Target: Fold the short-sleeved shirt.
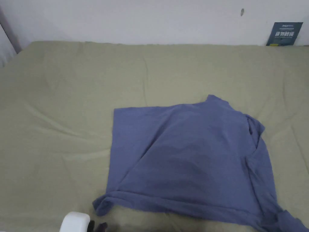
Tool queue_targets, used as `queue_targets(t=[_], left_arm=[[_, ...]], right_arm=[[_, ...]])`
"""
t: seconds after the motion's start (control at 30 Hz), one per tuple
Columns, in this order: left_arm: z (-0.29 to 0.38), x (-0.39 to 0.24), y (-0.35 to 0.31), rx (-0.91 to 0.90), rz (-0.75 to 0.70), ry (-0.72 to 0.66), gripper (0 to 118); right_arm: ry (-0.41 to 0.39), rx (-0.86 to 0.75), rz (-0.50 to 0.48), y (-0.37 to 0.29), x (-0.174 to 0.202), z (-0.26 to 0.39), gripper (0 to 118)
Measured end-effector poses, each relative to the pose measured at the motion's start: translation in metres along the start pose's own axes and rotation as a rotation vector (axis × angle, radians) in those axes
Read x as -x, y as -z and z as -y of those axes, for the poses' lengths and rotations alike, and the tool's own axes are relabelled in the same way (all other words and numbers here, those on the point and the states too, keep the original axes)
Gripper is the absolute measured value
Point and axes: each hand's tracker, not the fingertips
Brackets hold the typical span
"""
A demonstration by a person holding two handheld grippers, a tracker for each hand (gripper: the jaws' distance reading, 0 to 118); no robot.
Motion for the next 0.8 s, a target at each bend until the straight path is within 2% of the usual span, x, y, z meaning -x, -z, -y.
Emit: queue_targets(t=[0.07,0.1,0.13,0.2,0.37,0.4,0.43,0.47,0.5,0.63,0.77,0.8], left_arm=[[-0.012,0.005,0.02,0.102,0.003,0.018,118],[-0.015,0.005,0.025,-0.032,0.051,0.055,118],[-0.017,0.005,0.036,0.024,0.026,0.036,117],[-0.034,0.014,0.046,0.013,-0.049,0.088,117],[-0.045,0.024,0.078,-0.018,-0.013,0.083,113],[-0.046,0.024,0.08,-0.011,-0.013,0.085,97],[-0.047,0.024,0.081,0.018,-0.021,0.084,65],[-0.047,0.024,0.084,0.054,-0.027,0.074,28],[-0.044,0.025,0.085,0.066,0.0,0.063,19],[-0.048,0.017,0.068,0.06,0.011,0.057,15],[-0.054,0.013,0.047,0.025,0.031,0.028,12],[-0.055,0.013,0.043,0.024,0.04,0.019,12]], right_arm=[[-0.014,0.001,0.007,-0.001,-0.003,-0.002,0],[-0.017,0.001,0.009,-0.001,-0.002,-0.001,0],[-0.011,0.0,0.013,-0.001,-0.005,-0.003,0],[0.005,0.004,0.021,0.001,-0.01,-0.005,0],[0.014,0.017,0.052,0.001,-0.017,-0.004,0],[0.017,0.019,0.055,0.0,-0.018,-0.004,0],[0.019,0.02,0.06,0.0,-0.018,-0.004,0],[0.022,0.02,0.063,0.0,-0.019,-0.005,0],[0.025,0.022,0.061,0.0,-0.022,-0.005,0],[0.015,0.032,0.072,0.002,-0.025,-0.009,0],[-0.056,0.119,0.098,0.017,-0.035,-0.018,1],[-0.073,0.157,0.1,0.025,-0.039,-0.021,26]])
